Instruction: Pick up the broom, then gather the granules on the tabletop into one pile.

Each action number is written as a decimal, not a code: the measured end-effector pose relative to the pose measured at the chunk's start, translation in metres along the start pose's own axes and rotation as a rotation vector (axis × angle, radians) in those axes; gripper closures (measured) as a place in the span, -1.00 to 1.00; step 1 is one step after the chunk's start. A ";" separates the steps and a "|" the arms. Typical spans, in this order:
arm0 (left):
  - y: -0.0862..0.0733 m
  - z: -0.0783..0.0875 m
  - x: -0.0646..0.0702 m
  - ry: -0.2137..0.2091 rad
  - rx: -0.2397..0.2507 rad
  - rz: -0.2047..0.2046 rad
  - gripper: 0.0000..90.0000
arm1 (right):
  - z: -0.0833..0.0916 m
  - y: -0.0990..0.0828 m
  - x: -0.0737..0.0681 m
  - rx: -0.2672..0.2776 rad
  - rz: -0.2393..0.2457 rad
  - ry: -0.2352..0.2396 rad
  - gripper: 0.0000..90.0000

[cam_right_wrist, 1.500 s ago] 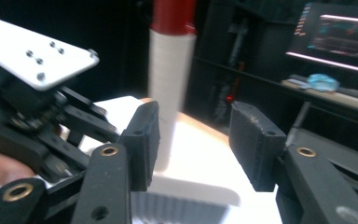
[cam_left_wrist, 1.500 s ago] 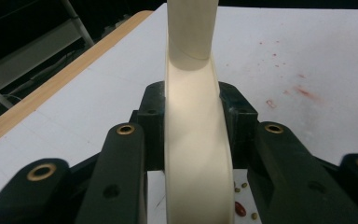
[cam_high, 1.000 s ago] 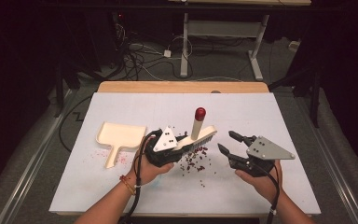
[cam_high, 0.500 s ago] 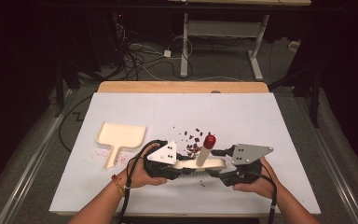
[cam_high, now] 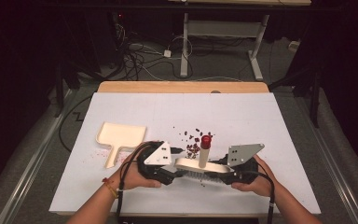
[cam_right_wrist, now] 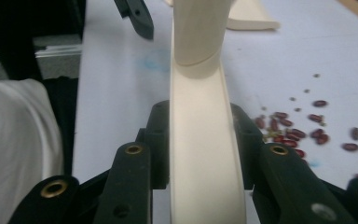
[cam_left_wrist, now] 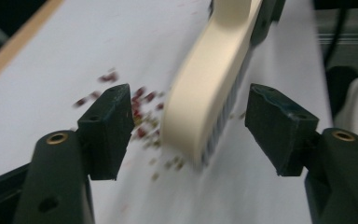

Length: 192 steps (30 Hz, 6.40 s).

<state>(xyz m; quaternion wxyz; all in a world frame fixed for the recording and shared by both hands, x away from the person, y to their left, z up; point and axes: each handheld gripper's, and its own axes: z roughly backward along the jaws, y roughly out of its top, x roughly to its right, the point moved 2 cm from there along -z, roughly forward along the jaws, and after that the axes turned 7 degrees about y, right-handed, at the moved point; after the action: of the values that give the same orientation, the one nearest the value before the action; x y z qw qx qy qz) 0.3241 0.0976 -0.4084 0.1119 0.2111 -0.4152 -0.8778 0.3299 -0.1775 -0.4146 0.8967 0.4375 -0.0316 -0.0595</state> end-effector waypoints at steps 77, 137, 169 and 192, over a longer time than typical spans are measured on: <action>-0.124 0.055 0.005 0.380 -0.226 0.180 -0.59 | -0.028 0.000 0.064 -0.006 0.021 -0.246 0.51; -0.124 0.049 0.010 0.312 -0.264 0.155 -0.59 | -0.038 -0.005 0.087 0.030 0.160 -0.052 0.51; -0.125 0.072 -0.003 0.442 -0.158 0.246 -0.63 | -0.095 0.024 -0.036 0.134 -0.193 -0.013 0.51; -0.124 0.066 -0.001 0.403 -0.180 0.221 -0.63 | -0.050 0.007 0.024 0.158 -0.322 -0.269 0.51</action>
<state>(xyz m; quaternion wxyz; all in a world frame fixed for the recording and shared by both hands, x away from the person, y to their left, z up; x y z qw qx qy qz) 0.2914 0.2208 -0.4670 0.3064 0.3244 -0.3250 -0.8338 0.3597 -0.1377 -0.4396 0.8263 0.4939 -0.0851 -0.2569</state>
